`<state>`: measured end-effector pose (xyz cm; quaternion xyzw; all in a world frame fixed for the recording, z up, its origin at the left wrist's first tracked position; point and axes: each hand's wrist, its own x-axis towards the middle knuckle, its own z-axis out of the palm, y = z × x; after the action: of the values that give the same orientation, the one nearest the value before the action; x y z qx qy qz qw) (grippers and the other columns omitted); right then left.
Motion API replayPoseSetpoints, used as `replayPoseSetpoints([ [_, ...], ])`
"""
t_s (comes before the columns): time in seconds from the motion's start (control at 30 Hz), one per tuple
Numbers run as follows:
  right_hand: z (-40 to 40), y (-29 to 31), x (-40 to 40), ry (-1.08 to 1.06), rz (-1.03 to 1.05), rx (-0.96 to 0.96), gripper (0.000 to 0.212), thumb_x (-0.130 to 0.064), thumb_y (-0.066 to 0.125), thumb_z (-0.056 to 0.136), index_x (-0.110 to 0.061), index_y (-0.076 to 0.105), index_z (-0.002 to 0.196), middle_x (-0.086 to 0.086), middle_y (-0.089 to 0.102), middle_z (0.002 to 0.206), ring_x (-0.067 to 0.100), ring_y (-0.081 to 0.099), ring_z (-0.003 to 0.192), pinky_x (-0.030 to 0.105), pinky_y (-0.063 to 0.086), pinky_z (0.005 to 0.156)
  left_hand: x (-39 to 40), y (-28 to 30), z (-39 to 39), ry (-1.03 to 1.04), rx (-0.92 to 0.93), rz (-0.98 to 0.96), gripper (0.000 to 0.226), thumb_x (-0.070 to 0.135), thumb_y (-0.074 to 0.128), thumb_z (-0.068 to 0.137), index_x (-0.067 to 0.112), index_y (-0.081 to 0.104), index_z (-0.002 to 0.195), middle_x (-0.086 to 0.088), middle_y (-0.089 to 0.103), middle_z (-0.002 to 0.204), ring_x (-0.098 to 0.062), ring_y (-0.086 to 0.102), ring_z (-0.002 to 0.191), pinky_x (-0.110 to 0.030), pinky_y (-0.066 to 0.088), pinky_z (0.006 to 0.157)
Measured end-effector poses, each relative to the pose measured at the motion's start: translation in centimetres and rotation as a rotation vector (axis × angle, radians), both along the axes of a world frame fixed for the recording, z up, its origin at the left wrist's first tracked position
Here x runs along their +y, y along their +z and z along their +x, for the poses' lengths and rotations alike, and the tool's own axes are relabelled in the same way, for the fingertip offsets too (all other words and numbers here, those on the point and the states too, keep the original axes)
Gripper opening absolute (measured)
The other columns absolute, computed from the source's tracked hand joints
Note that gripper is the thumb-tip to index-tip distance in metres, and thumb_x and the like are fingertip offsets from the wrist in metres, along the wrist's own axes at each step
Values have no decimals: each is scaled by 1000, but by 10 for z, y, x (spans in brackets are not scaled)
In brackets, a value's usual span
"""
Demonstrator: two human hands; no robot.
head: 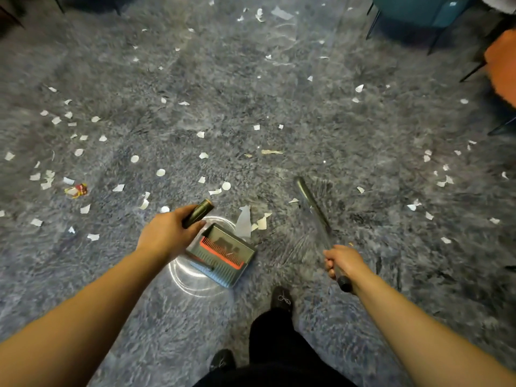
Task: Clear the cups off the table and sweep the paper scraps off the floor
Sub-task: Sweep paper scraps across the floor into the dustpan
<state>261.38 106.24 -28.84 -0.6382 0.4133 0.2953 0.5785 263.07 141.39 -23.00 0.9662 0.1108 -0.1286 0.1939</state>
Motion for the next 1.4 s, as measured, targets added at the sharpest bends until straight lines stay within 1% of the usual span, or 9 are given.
replayPoseSetpoints([
  [0.1, 43, -16, -16, 17, -13, 37, 6, -2, 45, 98, -6, 46, 103, 7, 38, 57, 12, 37, 38, 19, 29, 32, -3, -4, 27, -17, 29, 36, 48, 56, 58, 86, 45, 51, 132, -1, 70, 103, -25, 64, 93, -32, 48, 71],
  [0.3, 108, -51, -23, 85, -5, 117, 28, -6, 40, 100, -5, 44, 72, 7, 36, 54, 9, 32, 26, 15, 26, 27, -4, -1, 58, -52, 10, 102, 46, 52, 59, 87, 43, 53, 132, -1, 71, 103, -26, 65, 91, -31, 48, 71],
  [0.43, 137, -65, -18, 157, 20, 201, 35, -7, 34, 100, -3, 42, 66, 2, 40, 35, 8, 32, 21, 12, 23, 26, -6, -1, 66, -58, 1, 88, 45, 50, 60, 87, 43, 54, 131, 0, 72, 102, -26, 66, 92, -31, 50, 71],
  [0.57, 146, -67, -5, 154, 77, 266, 30, -4, 28, 98, -1, 45, 73, 2, 44, 36, 9, 36, 23, 11, 25, 27, -2, -2, 71, -53, -17, 78, 48, 50, 62, 86, 40, 55, 132, -2, 73, 102, -27, 66, 93, -32, 50, 72],
  [0.73, 127, -57, 12, 17, 127, 295, 19, 5, 32, 96, 5, 48, 86, 18, 56, 77, 19, 57, 53, 16, 44, 33, 3, -3, 70, -75, -7, 40, 45, 51, 62, 86, 43, 54, 129, 1, 72, 95, -24, 66, 86, -31, 51, 68],
  [0.83, 112, -53, 27, 101, 9, 296, 10, -1, 38, 101, 2, 44, 107, 18, 53, 72, 19, 58, 43, 18, 43, 31, 4, -2, 68, -88, -7, 37, 42, 50, 61, 87, 43, 55, 128, 2, 72, 89, -23, 66, 81, -29, 48, 65],
  [0.93, 105, -53, 40, 154, -53, 206, 27, -9, 35, 103, -5, 42, 129, 9, 42, 66, 16, 40, 52, 14, 35, 32, 8, -1, 65, -93, -19, 31, 39, 50, 60, 87, 43, 56, 126, 5, 72, 87, -21, 66, 79, -27, 46, 63],
  [1.07, 100, -51, 56, 100, -4, 180, 31, -8, 35, 103, -7, 40, 133, 5, 34, 62, 13, 31, 51, 14, 31, 31, 17, -3, 60, -96, -19, 30, 39, 51, 58, 88, 42, 56, 126, 5, 71, 86, -21, 65, 78, -27, 45, 61],
  [1.4, 40, -45, 94, 190, 84, 184, 51, -2, 38, 100, -15, 29, 148, 4, 36, 52, 9, 33, 32, 15, 27, 31, 38, -3, 41, -107, -7, -4, 38, 51, 56, 89, 41, 55, 126, 5, 70, 85, -21, 65, 76, -29, 49, 62],
])
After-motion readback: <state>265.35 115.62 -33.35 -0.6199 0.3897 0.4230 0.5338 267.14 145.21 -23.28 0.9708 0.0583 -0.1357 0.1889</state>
